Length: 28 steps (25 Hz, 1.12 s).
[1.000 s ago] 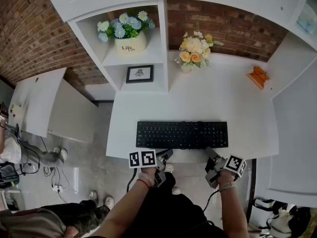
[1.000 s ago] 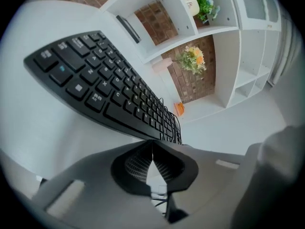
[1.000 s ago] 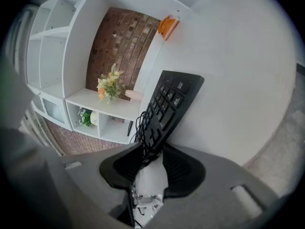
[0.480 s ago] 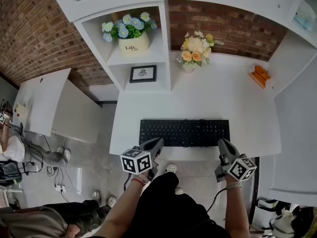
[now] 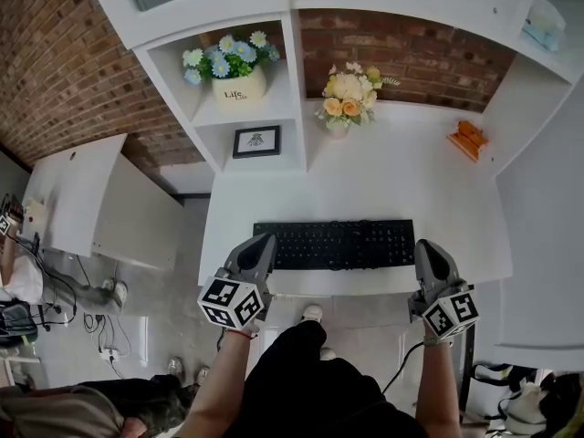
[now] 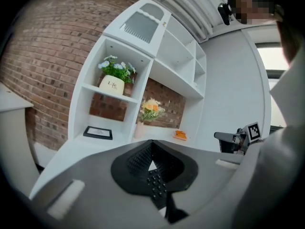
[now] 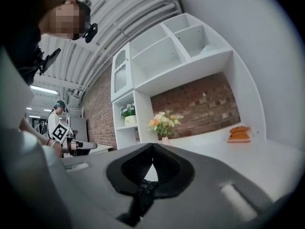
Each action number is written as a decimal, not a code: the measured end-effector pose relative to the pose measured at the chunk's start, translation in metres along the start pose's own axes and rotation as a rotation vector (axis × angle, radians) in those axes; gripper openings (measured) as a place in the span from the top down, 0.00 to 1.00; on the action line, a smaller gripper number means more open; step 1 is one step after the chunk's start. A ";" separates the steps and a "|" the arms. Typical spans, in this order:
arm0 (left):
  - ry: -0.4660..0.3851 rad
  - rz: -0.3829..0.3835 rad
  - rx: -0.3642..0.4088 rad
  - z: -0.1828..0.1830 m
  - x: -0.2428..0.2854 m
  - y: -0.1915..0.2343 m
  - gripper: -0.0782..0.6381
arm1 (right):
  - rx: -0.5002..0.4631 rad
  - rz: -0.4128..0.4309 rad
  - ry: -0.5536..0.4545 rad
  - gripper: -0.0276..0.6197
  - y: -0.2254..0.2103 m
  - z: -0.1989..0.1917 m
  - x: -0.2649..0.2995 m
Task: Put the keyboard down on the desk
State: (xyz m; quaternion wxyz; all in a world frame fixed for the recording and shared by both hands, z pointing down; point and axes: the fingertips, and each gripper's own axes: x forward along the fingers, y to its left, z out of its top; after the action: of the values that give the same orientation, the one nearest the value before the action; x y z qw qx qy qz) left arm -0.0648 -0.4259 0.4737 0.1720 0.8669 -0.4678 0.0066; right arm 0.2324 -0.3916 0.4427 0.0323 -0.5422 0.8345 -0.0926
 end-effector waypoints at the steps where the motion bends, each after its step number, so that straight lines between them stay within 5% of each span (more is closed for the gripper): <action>1: -0.019 0.005 0.006 0.007 -0.002 0.000 0.89 | -0.019 -0.003 -0.009 0.96 0.000 0.007 -0.001; 14: -0.152 0.072 0.012 0.059 -0.036 0.006 0.89 | -0.082 -0.036 -0.080 0.96 0.002 0.051 -0.018; 28: -0.186 0.094 -0.002 0.062 -0.063 -0.001 0.89 | -0.140 -0.038 -0.089 0.96 0.025 0.064 -0.034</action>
State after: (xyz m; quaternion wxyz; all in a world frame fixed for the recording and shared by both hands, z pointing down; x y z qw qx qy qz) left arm -0.1084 -0.3932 0.4043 0.1281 0.8407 -0.5220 -0.0664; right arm 0.2336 -0.3582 0.3741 0.0295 -0.5622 0.8264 -0.0105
